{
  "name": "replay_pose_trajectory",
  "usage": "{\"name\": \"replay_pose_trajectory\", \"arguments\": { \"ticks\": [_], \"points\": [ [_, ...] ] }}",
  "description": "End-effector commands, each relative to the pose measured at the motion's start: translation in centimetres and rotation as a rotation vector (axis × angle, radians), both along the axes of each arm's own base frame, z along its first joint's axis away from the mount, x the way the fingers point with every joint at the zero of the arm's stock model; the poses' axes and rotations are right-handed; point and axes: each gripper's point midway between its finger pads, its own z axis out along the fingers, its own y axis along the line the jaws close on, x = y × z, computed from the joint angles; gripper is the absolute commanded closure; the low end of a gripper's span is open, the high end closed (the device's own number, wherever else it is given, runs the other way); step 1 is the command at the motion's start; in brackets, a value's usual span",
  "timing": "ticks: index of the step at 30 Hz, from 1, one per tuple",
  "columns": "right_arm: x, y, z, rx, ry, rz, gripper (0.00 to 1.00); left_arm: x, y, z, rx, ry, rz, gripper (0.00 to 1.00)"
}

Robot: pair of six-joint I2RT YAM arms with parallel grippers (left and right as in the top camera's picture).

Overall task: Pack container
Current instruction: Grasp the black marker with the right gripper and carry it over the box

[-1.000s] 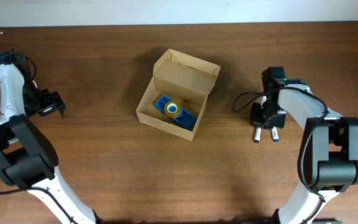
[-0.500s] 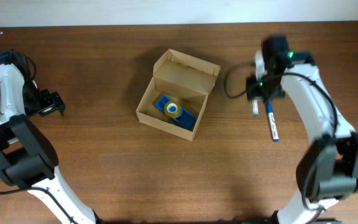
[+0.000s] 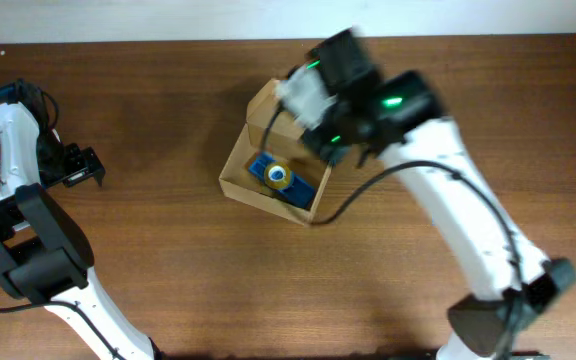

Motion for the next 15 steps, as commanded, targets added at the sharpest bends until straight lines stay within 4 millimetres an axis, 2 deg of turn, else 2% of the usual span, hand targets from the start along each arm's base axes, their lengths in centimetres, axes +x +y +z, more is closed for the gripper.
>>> {"name": "replay_pose_trajectory", "arguments": {
  "ticks": [1, 8, 15],
  "points": [
    [0.0, 1.8, -4.2, -0.17, 0.019, 0.193, 0.96, -0.1, -0.1, -0.1, -0.011, 0.002, -0.013, 0.0],
    [1.4, 3.7, -11.1, -0.341, 0.056, 0.291, 0.96, -0.1, -0.1, -0.1, -0.011, 0.002, -0.013, 0.0],
    [1.9, 4.7, -15.8, -0.343, 0.125, 0.307, 0.96, -0.1, -0.1, -0.1, -0.011, 0.002, -0.013, 0.0]
  ]
}}
